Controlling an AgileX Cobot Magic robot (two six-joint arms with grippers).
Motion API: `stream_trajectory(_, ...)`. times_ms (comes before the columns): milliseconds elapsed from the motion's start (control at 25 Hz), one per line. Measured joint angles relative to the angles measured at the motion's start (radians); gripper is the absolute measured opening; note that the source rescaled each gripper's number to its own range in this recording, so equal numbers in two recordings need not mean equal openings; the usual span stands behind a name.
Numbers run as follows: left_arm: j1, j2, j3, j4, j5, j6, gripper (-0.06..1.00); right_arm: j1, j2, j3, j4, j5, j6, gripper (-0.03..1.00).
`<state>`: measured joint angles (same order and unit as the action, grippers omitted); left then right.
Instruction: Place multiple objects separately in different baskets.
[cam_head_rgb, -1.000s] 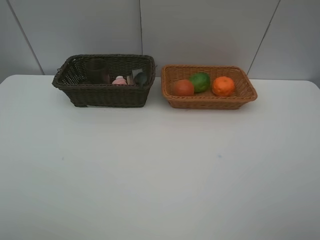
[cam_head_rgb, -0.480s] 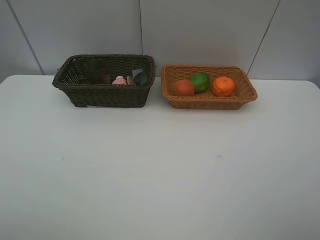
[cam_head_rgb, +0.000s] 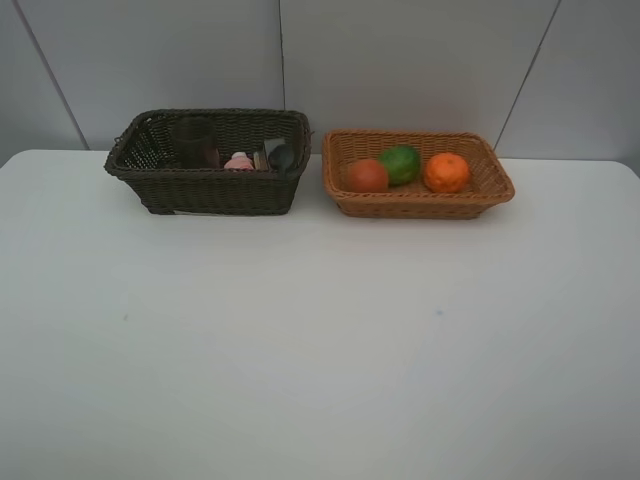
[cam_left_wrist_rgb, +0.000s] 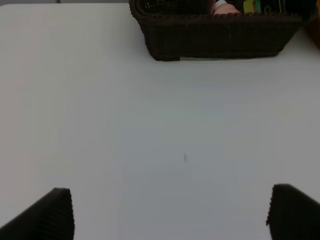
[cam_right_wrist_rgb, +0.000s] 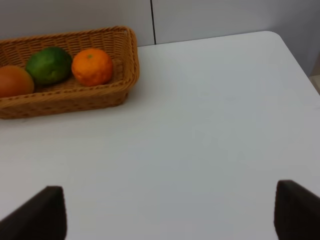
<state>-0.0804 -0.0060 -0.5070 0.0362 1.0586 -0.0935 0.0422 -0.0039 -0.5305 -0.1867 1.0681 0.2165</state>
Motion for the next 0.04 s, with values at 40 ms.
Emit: stream_trajectory(40,0.0,0.0,0.0,0.0,0.0,0.0,1.0,0.0,0.0,0.0,0.0,0.0,0.0,0.82)
